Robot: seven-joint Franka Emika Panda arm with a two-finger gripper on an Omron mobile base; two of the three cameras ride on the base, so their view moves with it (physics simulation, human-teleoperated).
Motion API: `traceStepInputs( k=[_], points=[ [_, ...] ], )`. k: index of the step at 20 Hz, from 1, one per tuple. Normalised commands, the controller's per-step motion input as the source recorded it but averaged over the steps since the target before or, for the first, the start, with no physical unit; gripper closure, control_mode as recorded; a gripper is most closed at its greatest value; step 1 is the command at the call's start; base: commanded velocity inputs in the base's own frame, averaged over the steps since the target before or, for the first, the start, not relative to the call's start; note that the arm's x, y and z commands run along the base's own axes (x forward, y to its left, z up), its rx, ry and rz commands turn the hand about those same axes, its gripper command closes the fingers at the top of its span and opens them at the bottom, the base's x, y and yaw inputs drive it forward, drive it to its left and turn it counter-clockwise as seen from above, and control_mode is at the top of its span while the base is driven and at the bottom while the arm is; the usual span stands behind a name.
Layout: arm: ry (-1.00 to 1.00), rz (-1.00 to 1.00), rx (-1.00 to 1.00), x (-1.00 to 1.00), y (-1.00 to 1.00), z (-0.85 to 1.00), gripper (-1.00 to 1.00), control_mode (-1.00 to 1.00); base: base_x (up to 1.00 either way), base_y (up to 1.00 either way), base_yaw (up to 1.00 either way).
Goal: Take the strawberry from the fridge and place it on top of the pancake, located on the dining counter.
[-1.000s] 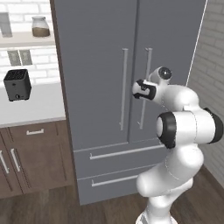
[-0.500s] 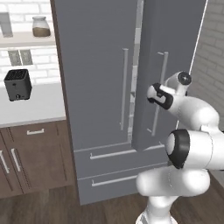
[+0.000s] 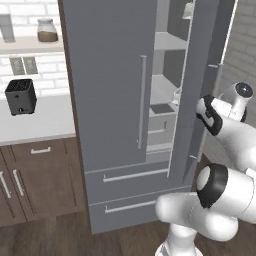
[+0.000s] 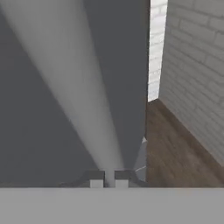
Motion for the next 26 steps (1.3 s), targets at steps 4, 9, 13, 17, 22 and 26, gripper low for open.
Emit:
traceStepInputs(
  k=[4, 9, 13, 17, 22, 26],
  points=[
    [0.08, -0.09, 0.15, -0.72, -1.0, 0.0, 1.0, -1.0, 0.0, 0.0, 0.0],
    [0.0, -0.17, 0.02, -0.95, -0.31, 0.0, -1.0, -1.0, 0.0, 0.0, 0.0],
    [0.07, -0.1, -0.14, -0.87, 0.46, 0.21, -1.0, -1.0, 0.0, 0.0, 0.0],
    [0.29, 0.01, -0.45, -0.12, 1.0, 0.33, -1.0, -1.0, 0.0, 0.0, 0.0],
    [0.32, 0.15, -0.55, 0.37, 0.91, 0.25, -1.0, -1.0, 0.0, 0.0, 0.0],
    [0.47, 0.23, -0.56, 0.81, 0.58, 0.15, -1.0, -1.0, 0.0, 0.0, 0.0]
  ],
)
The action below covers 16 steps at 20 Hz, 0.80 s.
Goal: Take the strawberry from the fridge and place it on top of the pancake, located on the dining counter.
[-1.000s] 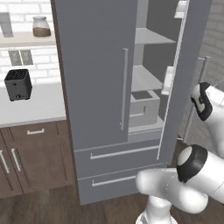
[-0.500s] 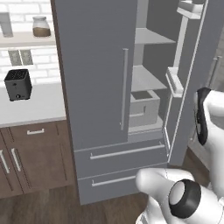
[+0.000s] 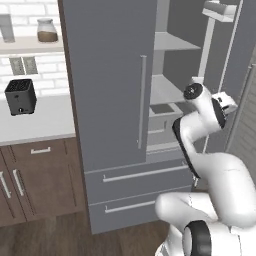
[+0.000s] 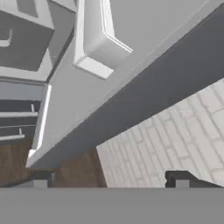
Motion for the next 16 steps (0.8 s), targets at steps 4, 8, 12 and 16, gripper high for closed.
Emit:
traceStepInputs(
  k=[4, 8, 12, 16],
  points=[
    [0.63, 0.21, -0.42, 0.96, 0.59, 0.14, -1.0, -1.0, 0.0, 0.0, 0.0],
    [0.34, 0.15, -0.21, 0.74, 0.34, 0.07, -1.0, -1.0, 0.0, 0.0, 0.0],
    [0.02, 0.09, -0.01, 0.44, -0.12, 0.0, -1.0, -1.0, 0.0, 0.0, 0.0],
    [0.0, 0.11, 0.0, 0.51, -0.47, -0.07, -1.0, -1.0, 0.0, 0.0, 0.0]
  ],
)
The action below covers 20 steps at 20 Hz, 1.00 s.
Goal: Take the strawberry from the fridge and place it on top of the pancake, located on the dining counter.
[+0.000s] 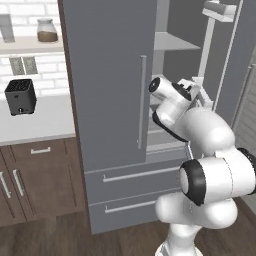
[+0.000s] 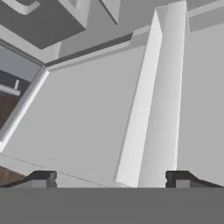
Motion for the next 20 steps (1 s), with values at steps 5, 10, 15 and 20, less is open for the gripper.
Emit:
traceStepInputs(
  k=[5, 10, 15, 20],
  points=[
    [0.01, 0.08, 0.0, 0.43, -0.71, -0.21, -1.0, -1.0, 0.0, 0.0, 0.0],
    [0.01, 0.04, 0.0, 0.08, -0.62, -0.18, -1.0, -1.0, 0.0, 0.0, 0.0],
    [0.0, 0.02, 0.0, 0.0, -0.66, -0.03, -1.0, -1.0, 0.0, 0.0, 0.0],
    [0.0, 0.02, 0.01, 0.0, -0.34, 0.0, -1.0, -1.0, 0.0, 0.0, 0.0]
  ],
)
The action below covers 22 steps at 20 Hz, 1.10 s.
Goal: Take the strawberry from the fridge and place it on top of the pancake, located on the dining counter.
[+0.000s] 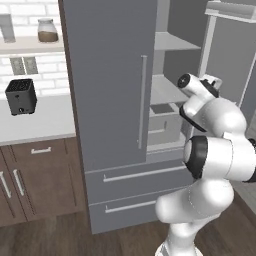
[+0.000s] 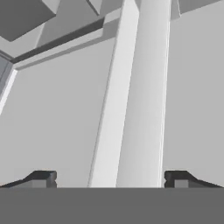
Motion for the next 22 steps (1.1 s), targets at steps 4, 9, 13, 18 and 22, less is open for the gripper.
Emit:
traceStepInputs(
  k=[4, 9, 13, 18, 22],
  points=[
    [-0.01, 0.04, 0.0, -0.03, 0.07, 0.03, -1.0, -1.0, 0.0, 0.0, 0.0],
    [0.01, 0.1, 0.02, -0.07, 0.62, 0.32, -1.0, -1.0, 0.0, 0.0, 0.0],
    [0.0, 0.04, 0.04, -0.04, 1.0, 0.18, -1.0, -1.0, 0.0, 0.0, 0.0],
    [-0.12, 0.0, 0.68, -0.19, 0.9, -0.11, -1.0, -1.0, 0.0, 0.0, 0.0],
    [-0.2, -0.05, 0.82, -0.01, 0.88, -0.16, -1.0, -1.0, 0.0, 0.0, 0.0]
  ],
)
